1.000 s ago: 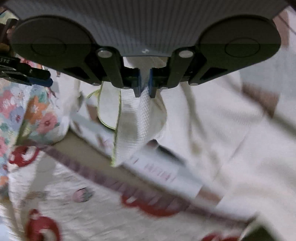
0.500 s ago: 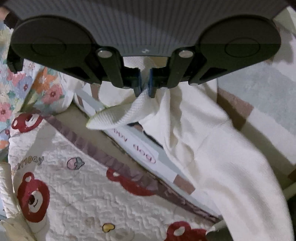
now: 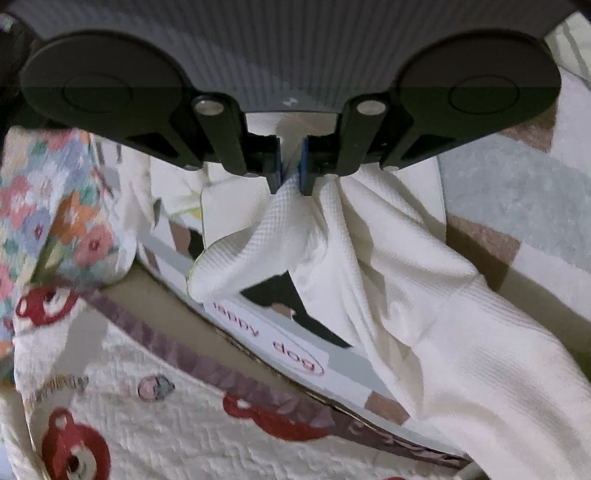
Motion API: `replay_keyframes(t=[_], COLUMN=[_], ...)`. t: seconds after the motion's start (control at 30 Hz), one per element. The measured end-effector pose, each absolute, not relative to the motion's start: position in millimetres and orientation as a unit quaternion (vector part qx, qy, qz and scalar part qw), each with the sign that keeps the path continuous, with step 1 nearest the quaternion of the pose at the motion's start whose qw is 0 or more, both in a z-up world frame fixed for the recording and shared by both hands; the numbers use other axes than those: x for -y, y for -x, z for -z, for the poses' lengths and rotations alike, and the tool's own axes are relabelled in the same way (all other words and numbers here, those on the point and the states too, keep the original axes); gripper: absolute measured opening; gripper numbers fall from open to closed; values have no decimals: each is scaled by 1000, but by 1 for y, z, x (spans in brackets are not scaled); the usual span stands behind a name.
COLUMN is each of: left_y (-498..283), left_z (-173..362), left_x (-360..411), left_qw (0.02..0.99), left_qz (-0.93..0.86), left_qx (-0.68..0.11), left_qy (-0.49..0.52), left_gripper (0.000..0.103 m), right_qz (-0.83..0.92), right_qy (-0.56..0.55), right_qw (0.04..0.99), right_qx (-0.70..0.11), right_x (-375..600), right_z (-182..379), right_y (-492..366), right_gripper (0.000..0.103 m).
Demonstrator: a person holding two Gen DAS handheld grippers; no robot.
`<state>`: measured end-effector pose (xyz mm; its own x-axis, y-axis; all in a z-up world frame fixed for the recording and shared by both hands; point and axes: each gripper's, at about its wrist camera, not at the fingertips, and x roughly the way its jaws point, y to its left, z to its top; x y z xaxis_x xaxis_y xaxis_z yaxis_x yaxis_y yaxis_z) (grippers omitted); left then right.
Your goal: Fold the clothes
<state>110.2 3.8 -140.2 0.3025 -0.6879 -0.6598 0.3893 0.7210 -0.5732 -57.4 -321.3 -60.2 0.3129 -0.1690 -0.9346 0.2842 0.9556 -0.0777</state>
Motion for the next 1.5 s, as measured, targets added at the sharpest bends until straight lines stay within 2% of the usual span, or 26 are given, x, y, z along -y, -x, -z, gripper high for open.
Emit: replay_keyframes(t=[0.03,0.17,0.23,0.37,0.43,0.47,0.5,0.6,0.73,0.93,1.13,1.2,1.3,1.43,1.5], left_y=[-109,-108,-108,-108,-109,-110,-110,-109,-109,-127,-215,-247,-294,-326,-337], left_z=[141,149,152,152,152,153,152,151,153,135,77,60,36,43,64], left_x=[-1,3,3,-7,-13,-15,-15,-15,-23,-4,58,72,94,120,135], left_qw=[792,788,786,797,801,800,801,799,771,781,806,822,845,860,861], left_qz=[343,337,333,313,304,304,305,317,355,373,407,395,378,359,348], left_qx=[-484,-498,-504,-486,-474,-471,-471,-463,-439,-422,-400,-380,-350,-326,-333], left_qy=[145,133,131,176,204,213,209,218,296,271,160,154,146,160,161], left_gripper=[8,8,8,8,8,8,8,8,7,7,7,6,6,7,12], right_qz=[137,109,116,119,104,86,66,42,63,70,89,89,80,85,103], right_qy=[-56,-224,-281,-334,-314,-283,-249,-170,23,110,92,91,19,0,11], right_qw=[819,812,787,736,747,768,790,838,874,917,932,932,934,941,937], right_qx=[-554,-527,-536,-577,-577,-568,-556,-517,-480,-377,-338,-340,-348,-329,-333], right_x=[321,341,347,342,333,326,318,301,280,288,328,343,364,392,412], right_z=[54,60,74,110,116,112,107,81,44,-6,-11,-8,-18,-21,-7], right_y=[53,44,44,54,55,53,51,42,15,-24,-97,-123,-145,-162,-185], right_gripper=[46,48,55,68,67,52,24,16,16,14,12,12,11,11,12])
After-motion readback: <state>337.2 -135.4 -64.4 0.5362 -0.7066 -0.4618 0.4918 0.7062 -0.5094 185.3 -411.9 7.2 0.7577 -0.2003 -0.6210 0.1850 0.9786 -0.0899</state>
